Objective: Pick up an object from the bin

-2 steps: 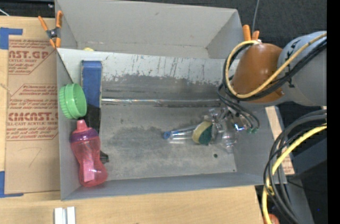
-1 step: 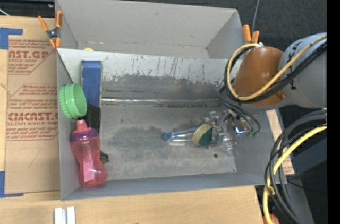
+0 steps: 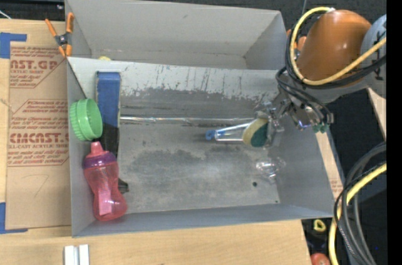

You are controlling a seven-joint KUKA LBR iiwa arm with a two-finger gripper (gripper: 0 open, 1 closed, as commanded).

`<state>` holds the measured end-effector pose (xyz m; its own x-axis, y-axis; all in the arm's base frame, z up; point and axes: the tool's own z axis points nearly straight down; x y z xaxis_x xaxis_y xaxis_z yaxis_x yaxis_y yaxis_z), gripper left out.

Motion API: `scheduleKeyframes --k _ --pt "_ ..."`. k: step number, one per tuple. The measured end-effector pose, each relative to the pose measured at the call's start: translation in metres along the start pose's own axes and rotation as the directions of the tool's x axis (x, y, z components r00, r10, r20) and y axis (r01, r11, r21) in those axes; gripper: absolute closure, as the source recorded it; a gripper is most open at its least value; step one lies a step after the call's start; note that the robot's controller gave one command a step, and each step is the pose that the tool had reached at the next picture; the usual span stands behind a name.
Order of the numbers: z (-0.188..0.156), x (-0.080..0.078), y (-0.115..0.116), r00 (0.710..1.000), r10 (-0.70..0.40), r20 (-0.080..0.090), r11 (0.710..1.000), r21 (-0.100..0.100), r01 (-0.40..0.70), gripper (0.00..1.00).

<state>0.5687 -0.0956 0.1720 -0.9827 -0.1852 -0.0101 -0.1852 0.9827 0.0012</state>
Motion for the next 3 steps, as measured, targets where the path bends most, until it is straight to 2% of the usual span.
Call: scheduleKeyframes --k 1,2,3 --pt "0.088 0.022 0.001 1.0 -0.018 -0.008 1.0 -0.005 0.018 1.0" --pt "0.069 0.022 0.002 1.0 -0.017 -0.023 1.0 -0.011 0.017 1.0" --pt "0.072 0.011 -0.005 0.956 -0.295 -0.011 0.956 -0.012 0.295 1.0"
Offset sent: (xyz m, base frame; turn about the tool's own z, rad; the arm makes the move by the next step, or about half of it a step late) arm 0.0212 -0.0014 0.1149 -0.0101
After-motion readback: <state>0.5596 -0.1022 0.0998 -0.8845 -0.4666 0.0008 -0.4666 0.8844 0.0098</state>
